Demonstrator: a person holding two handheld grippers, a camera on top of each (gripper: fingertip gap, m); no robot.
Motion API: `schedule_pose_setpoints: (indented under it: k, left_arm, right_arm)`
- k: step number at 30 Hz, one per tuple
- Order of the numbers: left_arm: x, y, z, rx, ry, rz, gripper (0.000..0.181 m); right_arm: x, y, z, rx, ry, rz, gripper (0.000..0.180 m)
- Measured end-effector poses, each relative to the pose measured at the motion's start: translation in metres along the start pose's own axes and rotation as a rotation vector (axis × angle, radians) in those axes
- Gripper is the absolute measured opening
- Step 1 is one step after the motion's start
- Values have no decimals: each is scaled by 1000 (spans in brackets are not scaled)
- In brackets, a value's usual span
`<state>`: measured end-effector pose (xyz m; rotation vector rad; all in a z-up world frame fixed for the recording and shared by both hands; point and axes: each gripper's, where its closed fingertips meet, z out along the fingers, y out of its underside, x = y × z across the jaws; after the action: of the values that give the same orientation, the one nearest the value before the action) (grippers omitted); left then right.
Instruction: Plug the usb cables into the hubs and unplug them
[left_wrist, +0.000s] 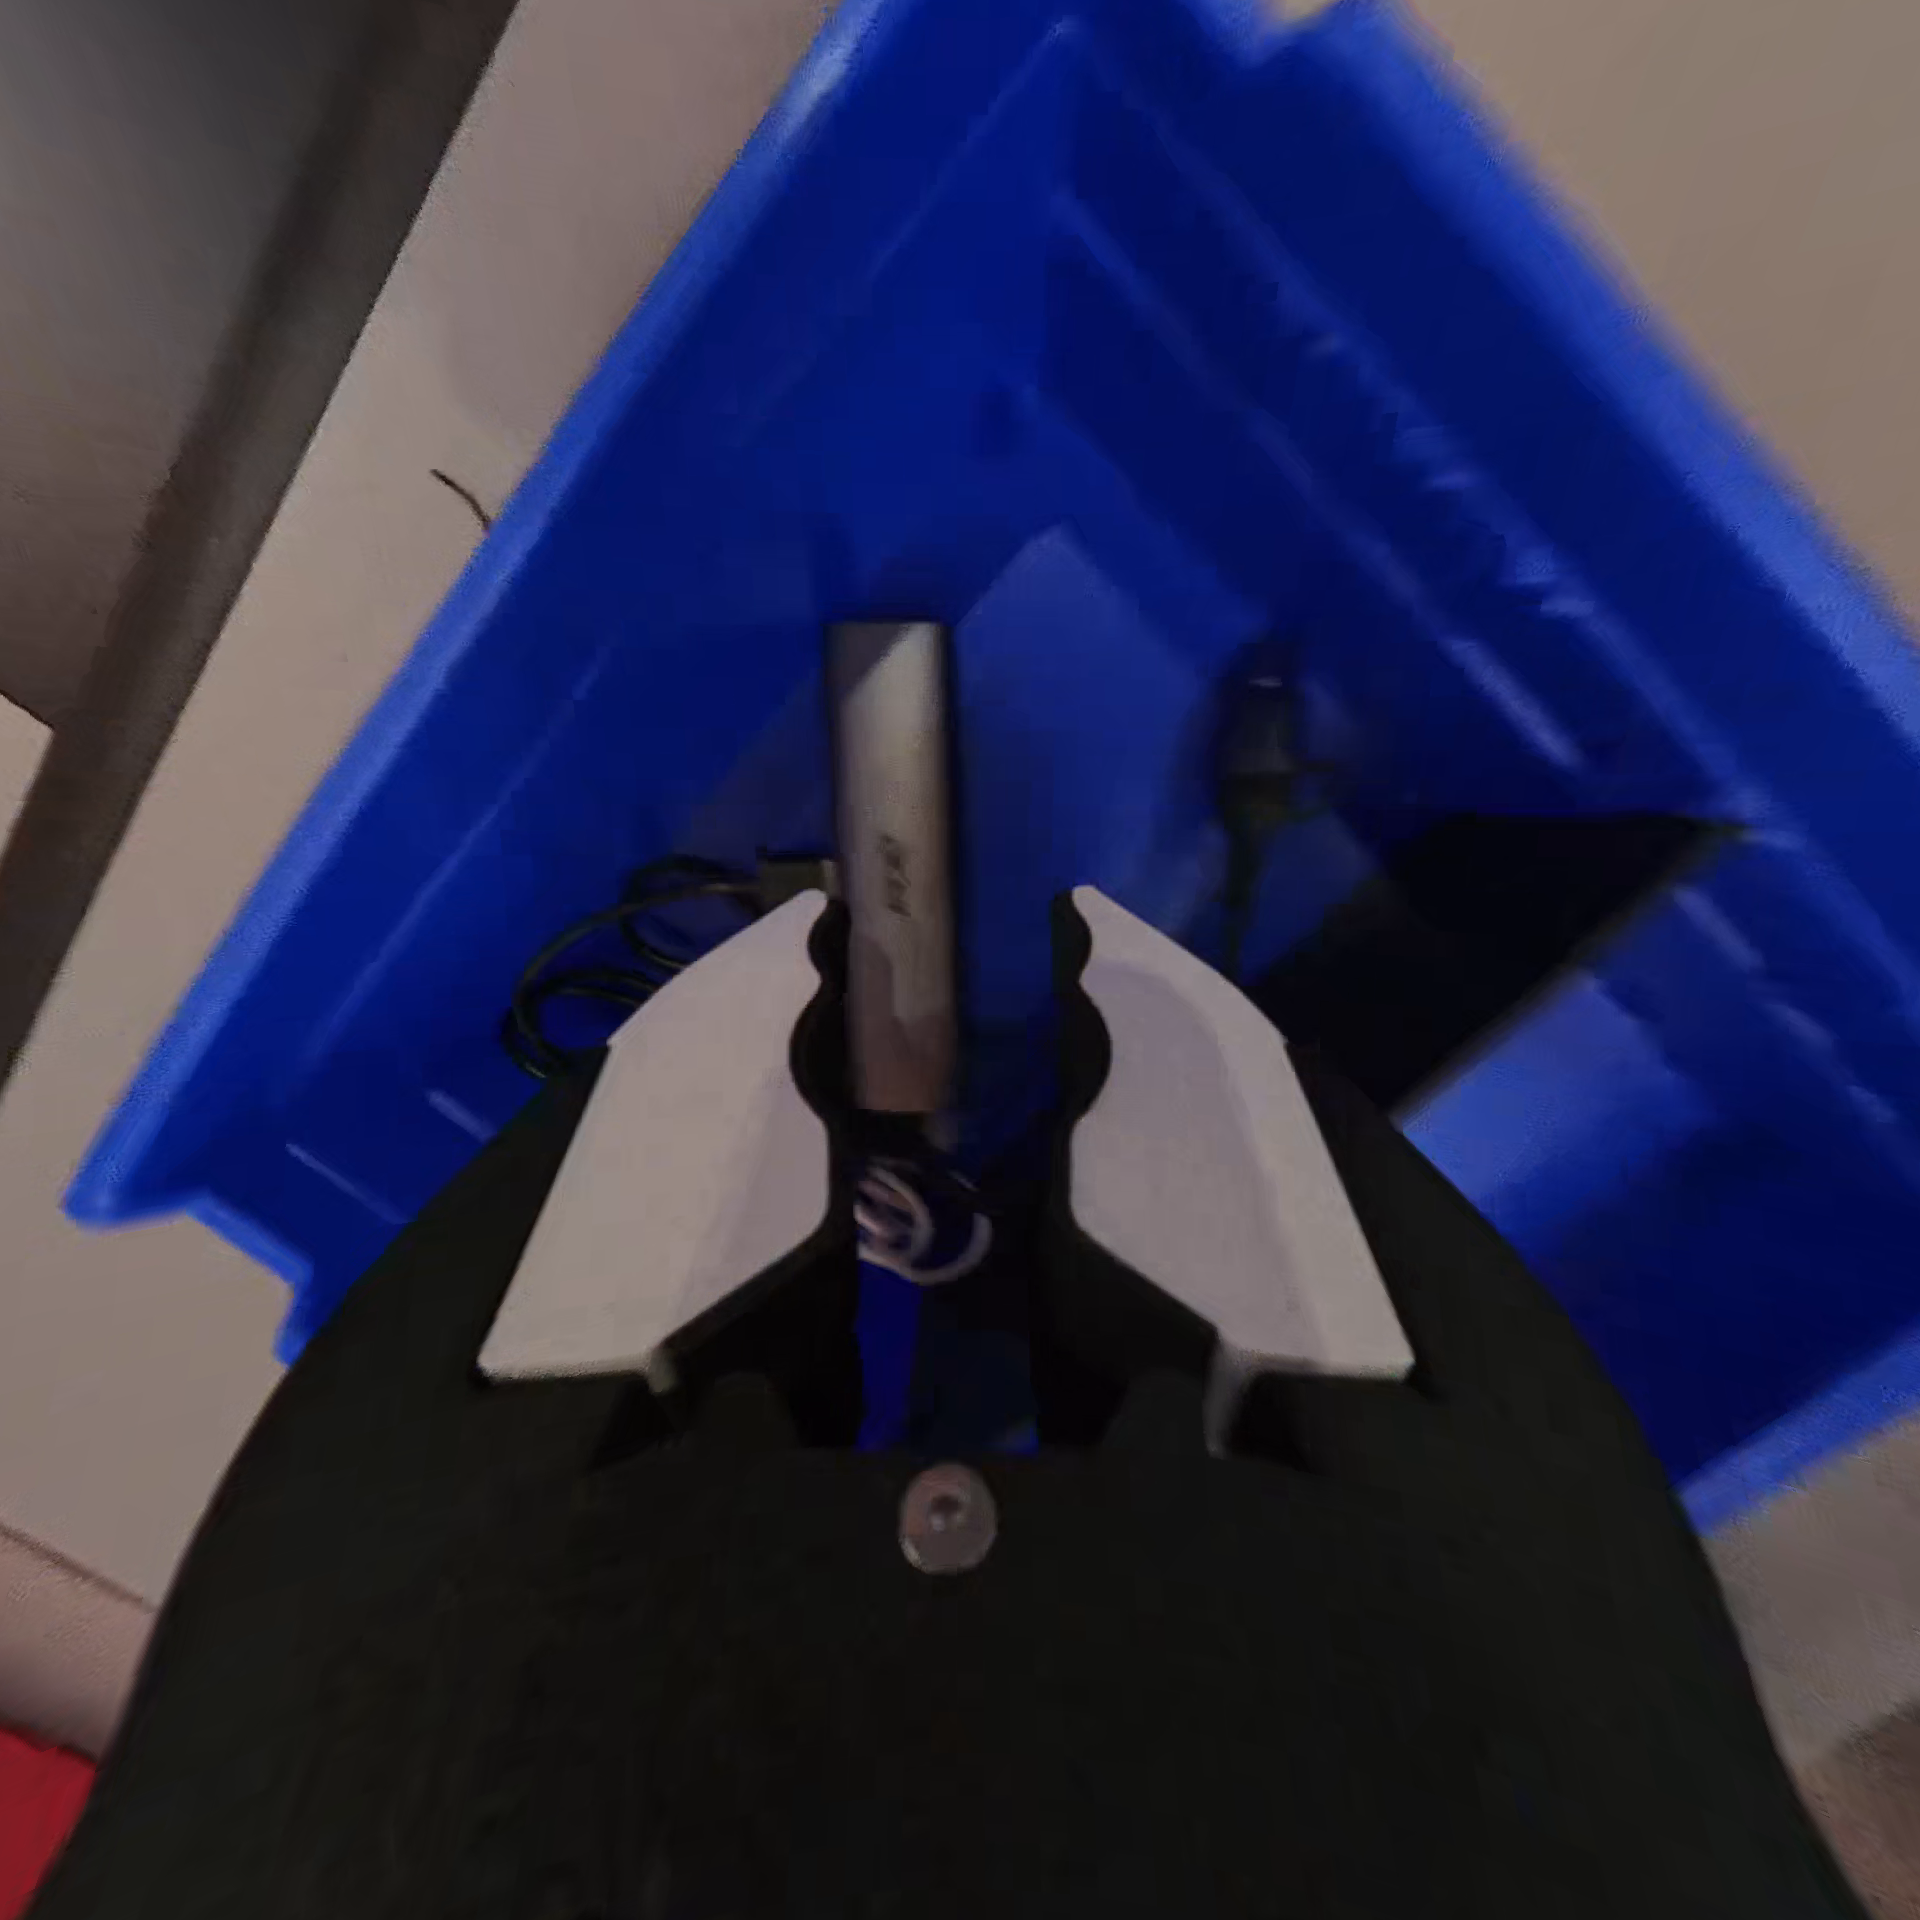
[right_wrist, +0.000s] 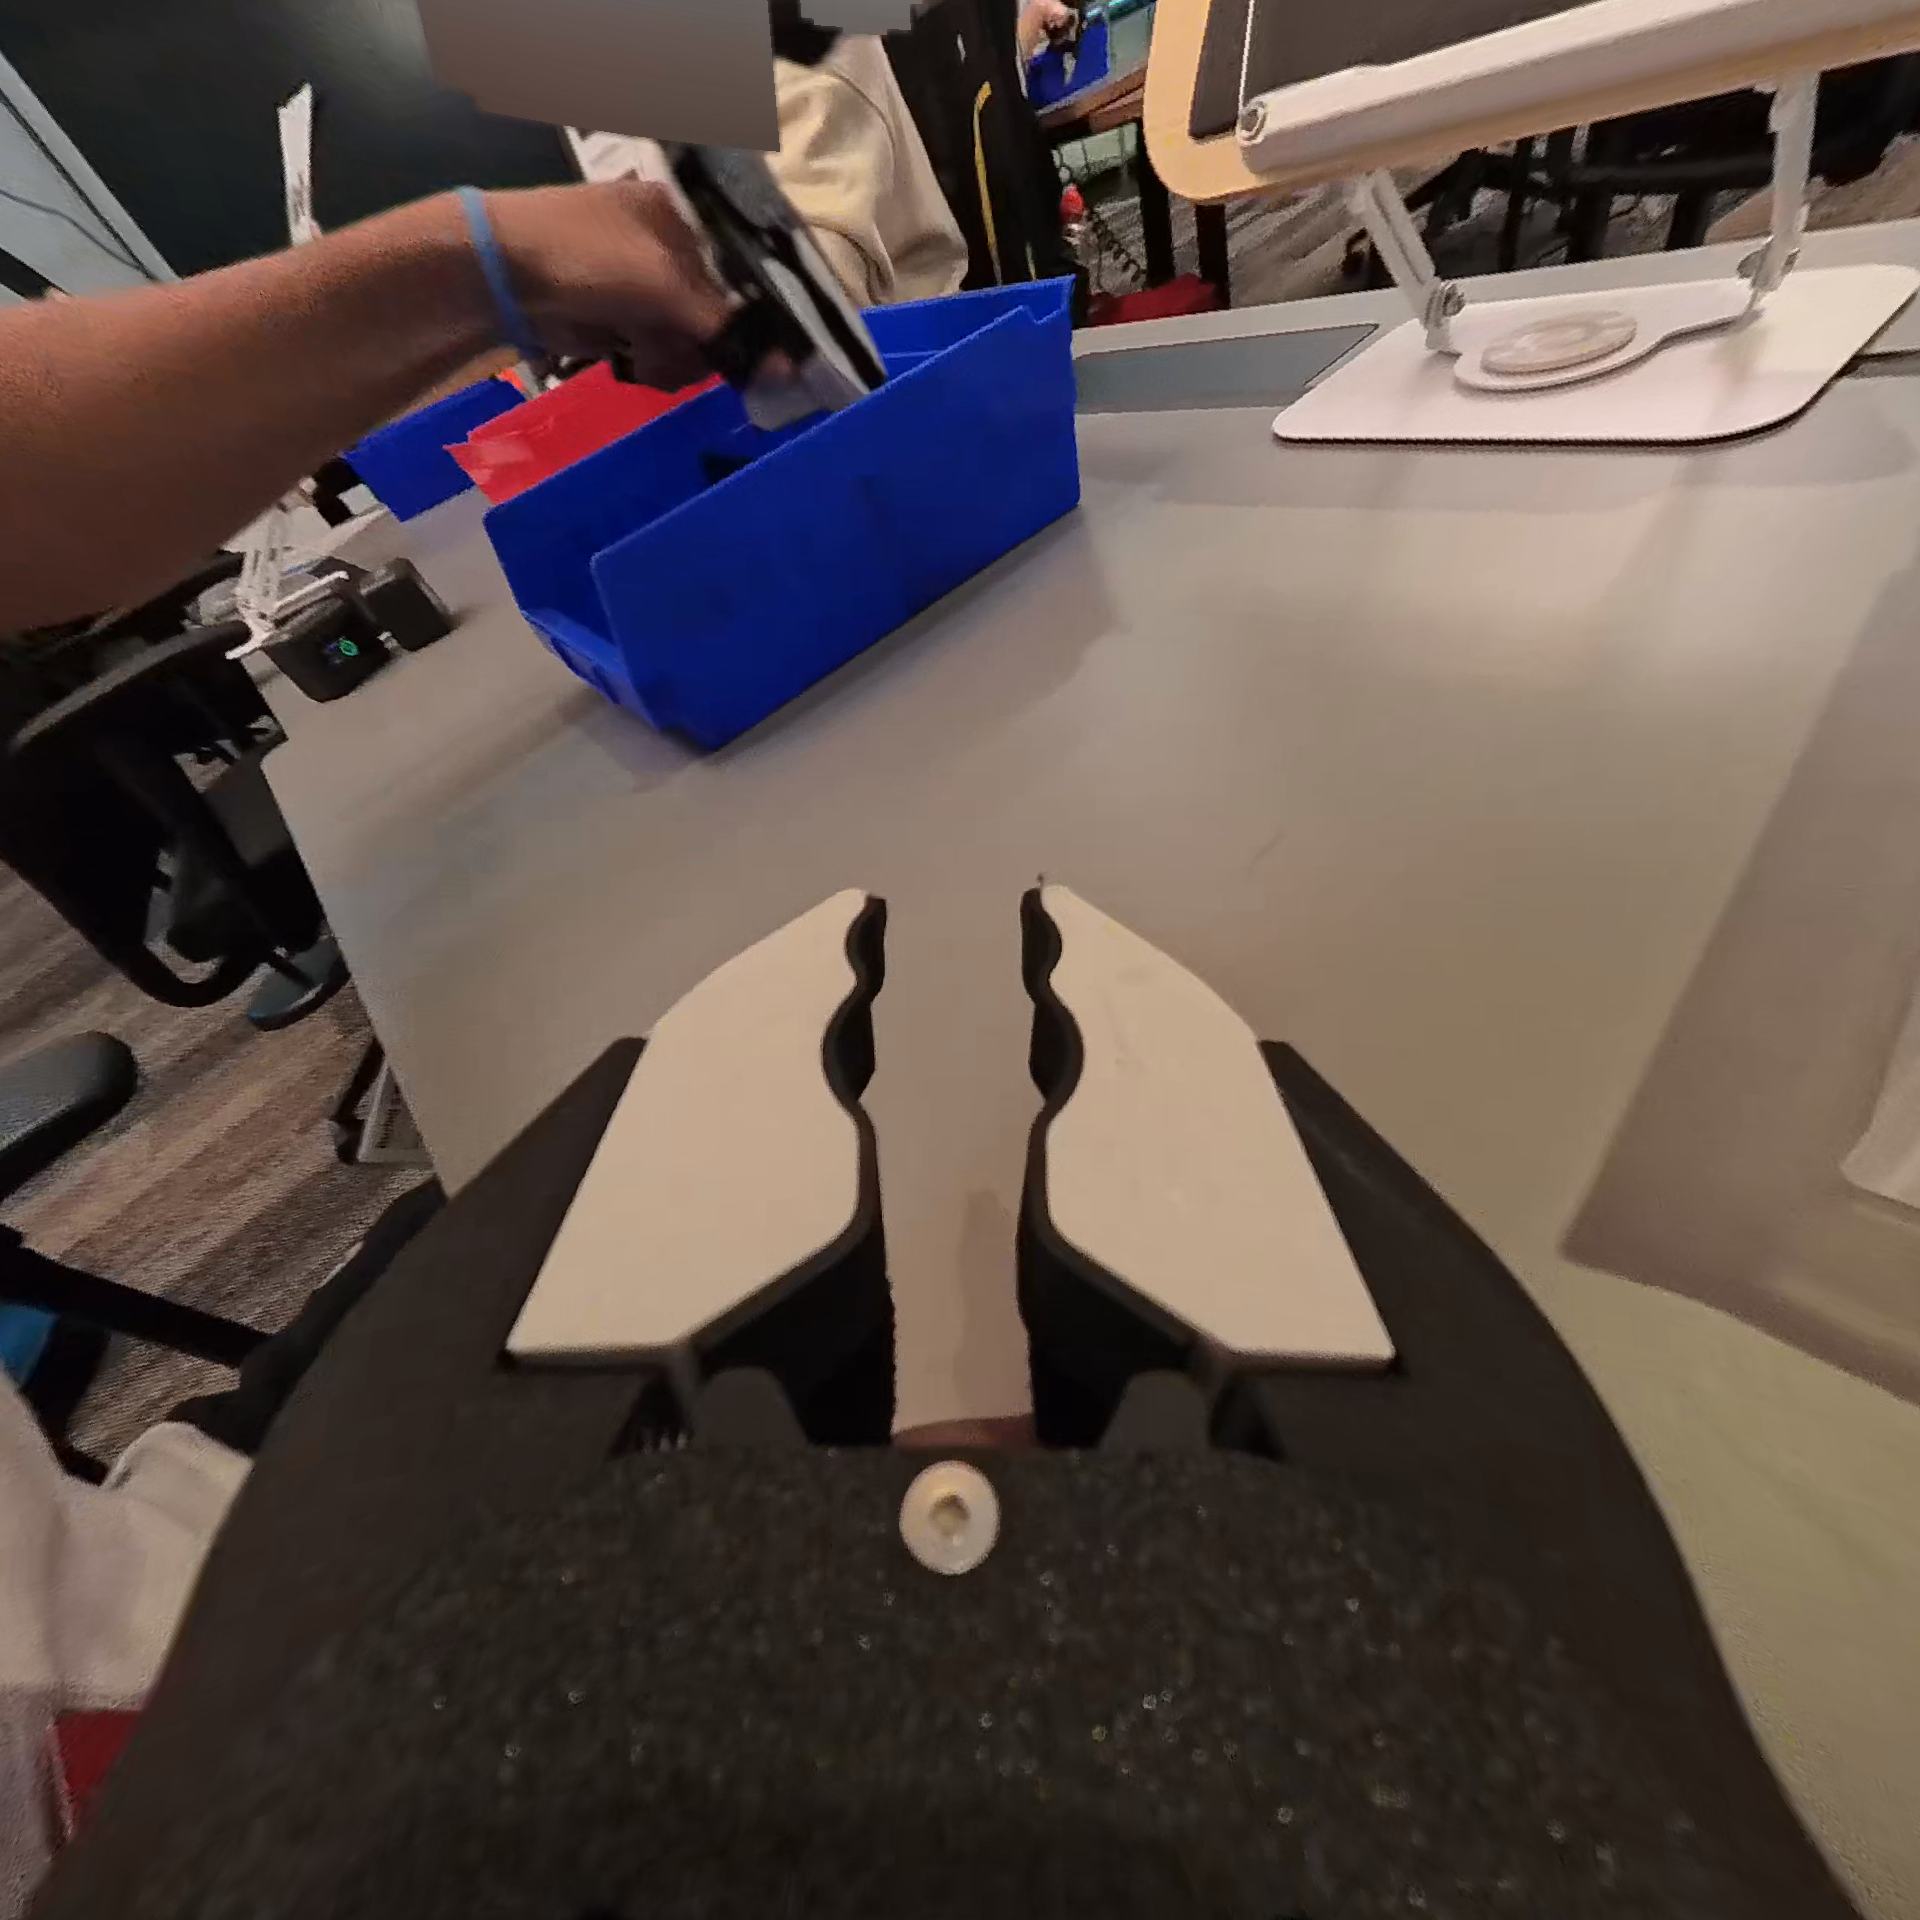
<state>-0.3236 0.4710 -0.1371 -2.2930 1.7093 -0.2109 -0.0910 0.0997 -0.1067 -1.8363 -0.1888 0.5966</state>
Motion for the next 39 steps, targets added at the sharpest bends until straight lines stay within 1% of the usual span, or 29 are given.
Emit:
schedule_pose_setpoints:
  k: [2, 4, 6, 7, 10, 13, 14, 16, 20, 24, 25, 27, 28, 30, 32, 34, 37, 39]
  left_arm:
    - [-11, -1, 22, -64, -10, 22, 38]
    - [-9, -2, 39, -98, 11, 49, 38]
    - [-13, 0, 50, -124, -31, 75, 40]
    - [-15, 2, 54, -142, -47, 83, 33]
    - [-14, 1, 57, -99, -51, 50, 31]
    - [-16, 2, 47, -72, -150, 108, 31]
    - [-15, -2, 37, -37, -195, 124, 31]
    - [-11, -15, 3, 59, -291, 160, 31]
    - [19, -53, -97, 258, -521, 313, 31]
    - [82, -103, -208, 467, -786, 495, 30]
    - [103, -114, -226, 503, -836, 547, 30]
    - [151, -131, -244, 557, -922, 676, 30]
    - [176, -138, -244, 571, -953, 743, 30]
    - [222, -149, -229, 581, -974, 856, 31]
    - [266, -157, -205, 608, -963, 955, 30]
    - [301, -160, -175, 615, -946, 1028, 30]
    - [340, -161, -133, 628, -919, 1097, 30]
    - [358, -158, -110, 625, -882, 1113, 30]
  right_arm:
    - [-2, 1, 0, -3, -17, -3, 25]
    - [-5, 5, 2, -25, -41, -21, 25]
    - [-7, 9, 3, -46, -54, -30, 25]
    - [-8, 9, 3, -46, -59, -30, 25]
    - [-14, 11, 4, -55, -90, -19, 25]
    - [-20, 12, 4, -59, -104, -30, 25]
    - [-22, 12, 4, -60, -109, -33, 25]
    - [-25, 12, 3, -58, -111, -40, 25]
    - [-31, 9, -1, -44, -115, -48, 25]
    - [-38, -2, -2, -11, -102, -83, 26]
    - [-40, -9, -2, 10, -93, -101, 31]
    - [-44, -31, -4, 81, -75, -120, 37]
    - [-47, -44, -6, 119, -73, -129, 41]
    - [-52, -70, -11, 175, -65, -167, 48]
    - [-53, -94, -13, 212, -33, -207, 51]
    - [-51, -113, -14, 231, -25, -192, 53]
    - [-47, -119, -11, 201, -81, -86, 54]
    - [-36, -111, -7, 155, -74, -34, 51]
